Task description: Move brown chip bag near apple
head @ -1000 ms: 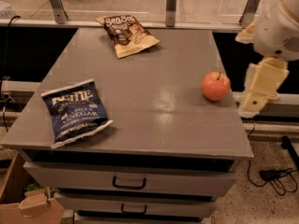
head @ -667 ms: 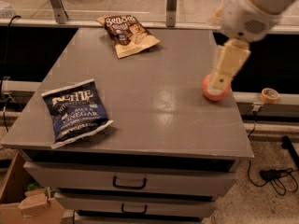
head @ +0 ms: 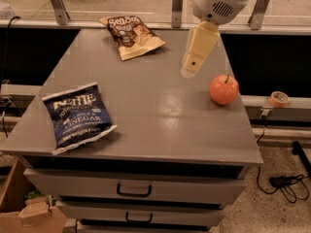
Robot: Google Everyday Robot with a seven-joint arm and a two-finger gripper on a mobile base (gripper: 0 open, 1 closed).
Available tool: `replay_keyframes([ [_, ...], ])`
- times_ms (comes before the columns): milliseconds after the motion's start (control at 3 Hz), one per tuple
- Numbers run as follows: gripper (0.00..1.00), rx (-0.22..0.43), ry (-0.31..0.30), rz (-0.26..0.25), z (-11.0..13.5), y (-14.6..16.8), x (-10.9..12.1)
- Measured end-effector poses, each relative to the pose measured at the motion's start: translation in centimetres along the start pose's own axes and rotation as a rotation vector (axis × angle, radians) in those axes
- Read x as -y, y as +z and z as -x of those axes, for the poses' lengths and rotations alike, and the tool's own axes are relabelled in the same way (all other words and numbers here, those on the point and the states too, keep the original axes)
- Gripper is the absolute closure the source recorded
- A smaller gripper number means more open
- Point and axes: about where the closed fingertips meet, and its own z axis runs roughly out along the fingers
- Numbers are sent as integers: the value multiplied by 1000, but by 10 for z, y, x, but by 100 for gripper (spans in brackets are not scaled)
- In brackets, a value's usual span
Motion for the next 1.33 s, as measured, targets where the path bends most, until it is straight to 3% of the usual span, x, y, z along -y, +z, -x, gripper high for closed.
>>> replay_keyframes([
  [333,0,13,-15,-3,1,-1,1],
  [667,0,79,14,-38,21,28,32],
  [1000,0,183,88,-86,45,71,85],
  [1333,0,264,218,-136,63,123,148],
])
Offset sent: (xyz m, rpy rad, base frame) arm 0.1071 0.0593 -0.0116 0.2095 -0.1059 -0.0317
